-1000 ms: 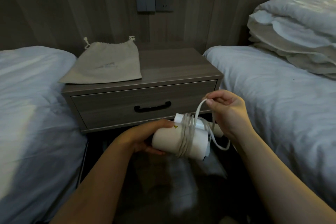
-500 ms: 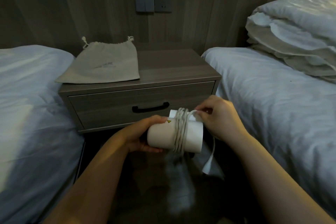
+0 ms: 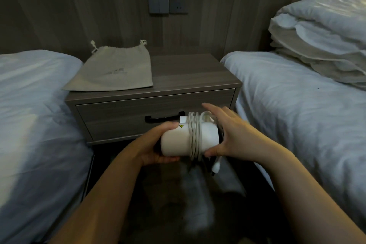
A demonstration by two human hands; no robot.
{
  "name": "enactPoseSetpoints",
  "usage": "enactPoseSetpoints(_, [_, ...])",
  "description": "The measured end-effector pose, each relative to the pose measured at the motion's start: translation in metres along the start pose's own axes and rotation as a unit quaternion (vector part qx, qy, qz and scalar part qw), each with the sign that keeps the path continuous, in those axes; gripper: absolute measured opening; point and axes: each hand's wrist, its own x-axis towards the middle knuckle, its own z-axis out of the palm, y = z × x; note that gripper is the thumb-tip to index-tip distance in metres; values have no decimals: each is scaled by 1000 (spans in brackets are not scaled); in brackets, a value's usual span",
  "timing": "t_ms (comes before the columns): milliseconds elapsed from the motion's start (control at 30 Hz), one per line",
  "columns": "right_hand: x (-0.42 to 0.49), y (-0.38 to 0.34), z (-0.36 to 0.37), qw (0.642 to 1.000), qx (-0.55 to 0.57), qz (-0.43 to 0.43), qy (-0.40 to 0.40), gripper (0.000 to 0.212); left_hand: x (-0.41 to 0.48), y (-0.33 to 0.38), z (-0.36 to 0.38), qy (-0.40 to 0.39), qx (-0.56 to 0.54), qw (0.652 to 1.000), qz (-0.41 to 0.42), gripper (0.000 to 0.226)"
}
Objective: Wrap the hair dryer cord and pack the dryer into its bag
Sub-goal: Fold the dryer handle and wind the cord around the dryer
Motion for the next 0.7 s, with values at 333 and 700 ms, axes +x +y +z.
enactPoseSetpoints(333, [2, 2, 7, 996, -86, -13, -6, 105, 3, -4, 6, 4, 12, 1000, 5, 17])
enactPoseSetpoints(700, [0, 6, 10, 995, -86, -43, 31, 84, 3, -3, 4, -10, 63, 998, 15, 21])
